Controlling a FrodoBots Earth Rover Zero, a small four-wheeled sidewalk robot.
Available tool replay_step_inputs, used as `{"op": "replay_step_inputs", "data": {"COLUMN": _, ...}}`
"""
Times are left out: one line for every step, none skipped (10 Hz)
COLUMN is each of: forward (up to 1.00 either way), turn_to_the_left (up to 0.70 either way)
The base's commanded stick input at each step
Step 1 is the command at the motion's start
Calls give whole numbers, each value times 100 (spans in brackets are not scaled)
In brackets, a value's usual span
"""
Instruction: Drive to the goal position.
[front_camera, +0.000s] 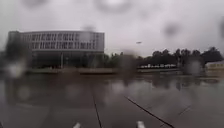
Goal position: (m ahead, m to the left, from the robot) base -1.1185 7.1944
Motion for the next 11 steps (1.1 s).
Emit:
{"op": "replay_step_inputs", "data": {"forward": 0, "turn_to_the_left": 62}}
{"op": "replay_step_inputs", "data": {"forward": 0, "turn_to_the_left": 70}}
{"op": "replay_step_inputs", "data": {"forward": 0, "turn_to_the_left": 70}}
{"op": "replay_step_inputs", "data": {"forward": 0, "turn_to_the_left": 70}}
{"op": "replay_step_inputs", "data": {"forward": 0, "turn_to_the_left": 70}}
{"op": "replay_step_inputs", "data": {"forward": 0, "turn_to_the_left": 70}}
{"op": "replay_step_inputs", "data": {"forward": 0, "turn_to_the_left": 70}}
{"op": "replay_step_inputs", "data": {"forward": 0, "turn_to_the_left": 70}}
{"op": "replay_step_inputs", "data": {"forward": 0, "turn_to_the_left": 70}}
{"op": "replay_step_inputs", "data": {"forward": 0, "turn_to_the_left": 70}}
{"op": "replay_step_inputs", "data": {"forward": 0, "turn_to_the_left": 70}}
